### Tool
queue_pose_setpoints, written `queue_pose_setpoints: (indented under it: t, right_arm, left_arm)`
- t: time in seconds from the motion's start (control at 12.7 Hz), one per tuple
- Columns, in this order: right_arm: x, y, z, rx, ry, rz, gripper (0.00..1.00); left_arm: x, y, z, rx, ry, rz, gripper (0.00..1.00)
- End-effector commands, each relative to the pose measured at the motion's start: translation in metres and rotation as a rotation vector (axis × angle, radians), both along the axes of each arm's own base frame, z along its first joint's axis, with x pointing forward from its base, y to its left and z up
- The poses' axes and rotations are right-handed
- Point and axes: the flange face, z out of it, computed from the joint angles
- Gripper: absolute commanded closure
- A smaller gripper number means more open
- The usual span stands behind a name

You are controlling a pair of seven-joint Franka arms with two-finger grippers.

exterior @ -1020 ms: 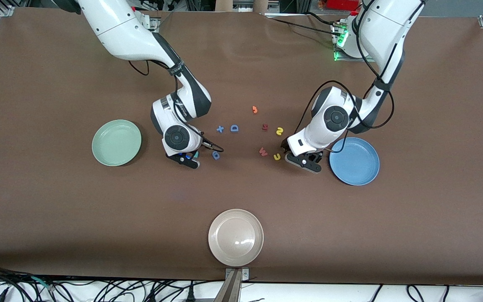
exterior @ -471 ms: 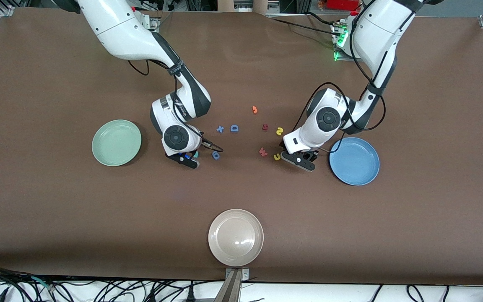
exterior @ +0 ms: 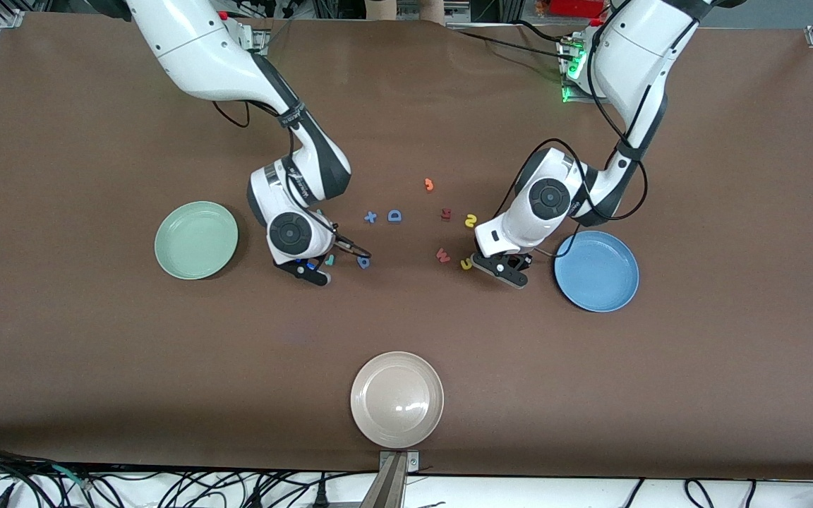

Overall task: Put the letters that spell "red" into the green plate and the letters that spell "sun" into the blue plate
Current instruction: 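Carry the orange letter to the green plate while the left carries green letter, then release both letters onto the plates and move both grippers back to letters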

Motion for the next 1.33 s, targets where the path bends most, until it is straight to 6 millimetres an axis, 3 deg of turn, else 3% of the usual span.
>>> queue_pose_setpoints:
  t: [0.0, 0.16, 0.31, 0.55, 0.78, 0.94, 1.1, 1.18, 1.26]
  right_arm:
    - [0.024, -0.038, 0.070, 0.025, 0.020, 0.013, 0.81]
    - [0.040, -0.077, 0.105, 0.039, 0.015, 0.027, 0.81]
    - [0.047, -0.125, 0.130, 0.041, 0.048, 0.082, 0.81]
    - [0.056, -0.207, 0.136, 0.053, 0.101, 0.170, 0.81]
    - [0.050, -0.268, 0.111, 0.083, 0.133, 0.249, 0.84]
    - [0.036, -0.285, 0.084, 0.091, 0.158, 0.263, 0.84]
    - [0.014, -0.294, 0.043, 0.086, 0.153, 0.266, 0.84]
    - [0.007, -0.299, 0.030, 0.091, 0.147, 0.283, 0.84]
    - [0.000, -0.306, 0.018, 0.089, 0.153, 0.282, 0.83]
  left_arm:
    - [0.002, 0.006, -0.002, 0.017, -0.012, -0.012, 0.73]
    - [0.010, 0.011, 0.023, 0.031, -0.007, -0.011, 0.73]
    - [0.030, 0.024, 0.055, 0.054, 0.012, 0.010, 0.73]
    - [0.071, 0.048, 0.107, 0.095, 0.057, -0.007, 0.73]
    - [0.099, 0.127, 0.110, 0.089, 0.059, -0.118, 0.72]
    - [0.104, 0.171, 0.099, 0.080, 0.076, -0.186, 0.70]
    - [0.097, 0.199, 0.079, 0.074, 0.117, -0.210, 0.66]
    - [0.098, 0.208, 0.077, 0.064, 0.121, -0.200, 0.54]
    - [0.097, 0.208, 0.077, 0.060, 0.122, -0.198, 0.20]
